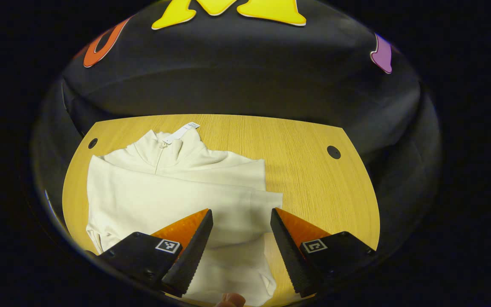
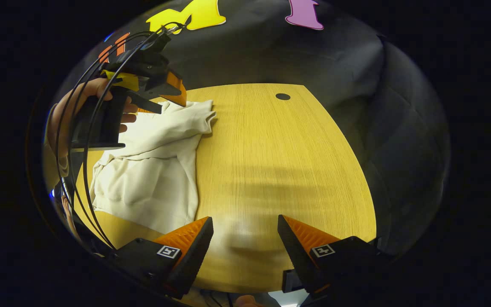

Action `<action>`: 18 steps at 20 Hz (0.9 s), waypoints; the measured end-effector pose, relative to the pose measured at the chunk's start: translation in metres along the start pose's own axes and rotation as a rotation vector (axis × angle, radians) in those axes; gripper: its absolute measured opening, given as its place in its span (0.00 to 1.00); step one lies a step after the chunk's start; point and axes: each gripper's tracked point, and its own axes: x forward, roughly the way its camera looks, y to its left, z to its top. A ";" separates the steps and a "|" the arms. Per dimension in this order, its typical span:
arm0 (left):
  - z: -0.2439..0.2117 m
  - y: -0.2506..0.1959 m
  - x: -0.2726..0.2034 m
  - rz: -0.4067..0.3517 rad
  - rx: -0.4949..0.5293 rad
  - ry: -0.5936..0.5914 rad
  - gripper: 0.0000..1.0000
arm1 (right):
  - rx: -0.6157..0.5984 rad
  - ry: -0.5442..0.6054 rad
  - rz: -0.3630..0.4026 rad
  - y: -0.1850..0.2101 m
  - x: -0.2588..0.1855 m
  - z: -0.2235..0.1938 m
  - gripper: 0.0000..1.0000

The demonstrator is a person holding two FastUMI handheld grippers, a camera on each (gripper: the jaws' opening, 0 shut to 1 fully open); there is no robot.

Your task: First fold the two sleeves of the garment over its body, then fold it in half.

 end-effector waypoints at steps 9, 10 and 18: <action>-0.065 0.116 -0.068 0.071 0.024 0.005 0.97 | -0.060 -0.002 0.063 0.077 -0.001 -0.009 0.95; -0.078 0.134 -0.075 0.090 0.028 0.015 0.97 | -0.072 0.004 0.062 0.085 0.000 -0.011 0.95; -0.169 0.254 -0.127 0.258 0.039 0.091 0.97 | -0.108 0.068 0.012 0.110 0.017 -0.036 0.95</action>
